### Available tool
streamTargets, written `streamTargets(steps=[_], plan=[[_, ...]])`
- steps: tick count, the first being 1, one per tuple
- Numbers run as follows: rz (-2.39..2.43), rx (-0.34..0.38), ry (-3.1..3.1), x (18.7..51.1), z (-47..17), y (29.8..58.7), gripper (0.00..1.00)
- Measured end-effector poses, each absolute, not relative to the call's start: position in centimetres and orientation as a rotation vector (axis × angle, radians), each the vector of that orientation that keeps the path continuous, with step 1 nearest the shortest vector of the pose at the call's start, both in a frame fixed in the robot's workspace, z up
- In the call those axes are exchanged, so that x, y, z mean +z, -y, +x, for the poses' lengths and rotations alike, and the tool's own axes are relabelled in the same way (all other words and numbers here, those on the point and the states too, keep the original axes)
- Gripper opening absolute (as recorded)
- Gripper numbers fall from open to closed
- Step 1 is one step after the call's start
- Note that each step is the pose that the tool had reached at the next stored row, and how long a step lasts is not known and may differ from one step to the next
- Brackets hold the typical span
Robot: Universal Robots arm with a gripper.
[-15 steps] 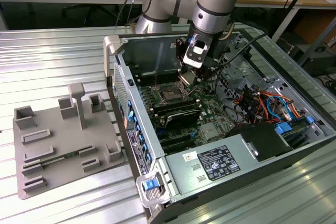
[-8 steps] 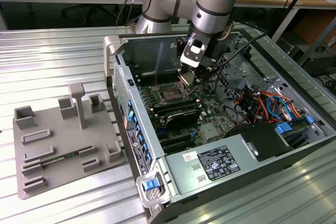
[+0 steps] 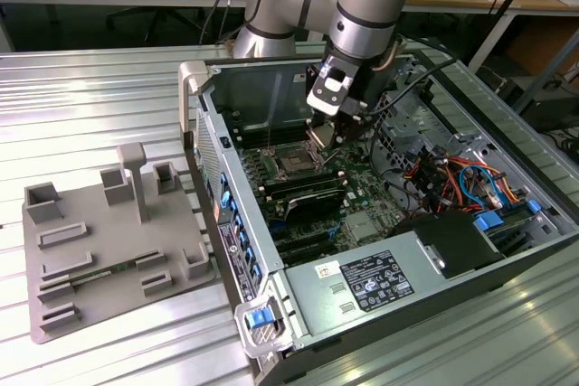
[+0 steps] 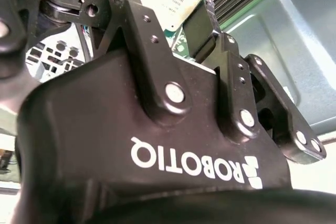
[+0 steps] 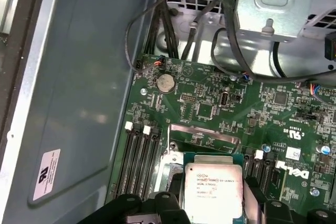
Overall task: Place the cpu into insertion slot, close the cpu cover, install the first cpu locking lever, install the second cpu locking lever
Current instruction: 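Place the cpu into insertion slot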
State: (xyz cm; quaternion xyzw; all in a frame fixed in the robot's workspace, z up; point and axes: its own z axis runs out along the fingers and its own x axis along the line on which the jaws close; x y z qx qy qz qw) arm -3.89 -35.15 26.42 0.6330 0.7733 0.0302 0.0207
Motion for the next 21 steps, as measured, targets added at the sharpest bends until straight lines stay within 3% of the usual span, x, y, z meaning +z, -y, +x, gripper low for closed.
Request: streamTargets(steps=[21], plan=[[2.145, 0.088, -2.230, 25.4, -5.3, 34.8, 0.55]])
